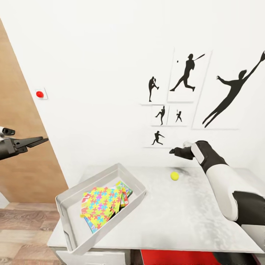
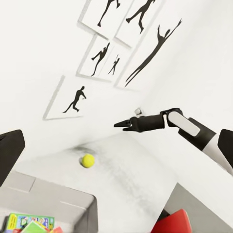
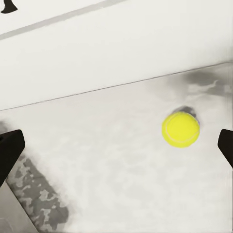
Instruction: Put all the toys in the child's room - the three board games (two on the bed and one on the table), the two jigsaw puzzles on the table, and the tennis ball on the table - inside the toy box on the table in the child's room.
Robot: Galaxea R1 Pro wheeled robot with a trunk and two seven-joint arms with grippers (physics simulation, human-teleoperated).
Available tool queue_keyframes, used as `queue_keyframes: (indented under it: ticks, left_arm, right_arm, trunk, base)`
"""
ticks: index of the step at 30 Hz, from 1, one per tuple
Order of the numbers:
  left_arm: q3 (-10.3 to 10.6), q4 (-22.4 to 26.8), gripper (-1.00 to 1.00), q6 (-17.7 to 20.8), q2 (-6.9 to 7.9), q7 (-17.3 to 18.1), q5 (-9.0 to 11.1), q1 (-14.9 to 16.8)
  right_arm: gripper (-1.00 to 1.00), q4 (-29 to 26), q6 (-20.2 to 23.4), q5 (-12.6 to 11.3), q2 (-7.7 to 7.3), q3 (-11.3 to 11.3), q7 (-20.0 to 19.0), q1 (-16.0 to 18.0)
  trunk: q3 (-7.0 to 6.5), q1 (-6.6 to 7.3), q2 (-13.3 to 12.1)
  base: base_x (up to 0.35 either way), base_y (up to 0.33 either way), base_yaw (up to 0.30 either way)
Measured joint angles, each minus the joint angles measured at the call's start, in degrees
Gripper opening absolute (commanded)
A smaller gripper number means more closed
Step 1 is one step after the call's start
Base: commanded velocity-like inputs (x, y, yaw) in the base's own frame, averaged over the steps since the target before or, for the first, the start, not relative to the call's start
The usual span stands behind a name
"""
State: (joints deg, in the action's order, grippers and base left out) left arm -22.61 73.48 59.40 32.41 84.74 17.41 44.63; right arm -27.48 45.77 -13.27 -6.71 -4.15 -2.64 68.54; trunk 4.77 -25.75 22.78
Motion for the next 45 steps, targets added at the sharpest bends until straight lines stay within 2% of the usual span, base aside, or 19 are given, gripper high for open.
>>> queue_keyframes:
  ticks: [12,28,45]
  left_arm:
    - [0.1,0.1,1.0,0.0,2.21,0.1,0.1,0.0]
    - [0.2,0.1,1.0,0.0,3.13,0.1,0.1,-0.1]
    - [0.1,0.1,1.0,0.0,4.89,0.2,0.2,-0.2]
  right_arm:
    - [1.0,0.2,-0.1,1.2,0.36,0.2,0.0,0.8]
    - [1.0,0.0,0.1,1.5,-0.6,0.2,-0.1,1.0]
    - [1.0,0.1,0.2,1.5,-0.39,0.3,-0.1,3.1]
  trunk:
    - [1.13,0.0,0.0]
    - [2.65,0.0,0.0]
    - [4.25,0.0,0.0]
  base:
    - [0.0,0.0,0.0]
    - [0.0,0.0,0.0]
    - [0.0,0.0,0.0]
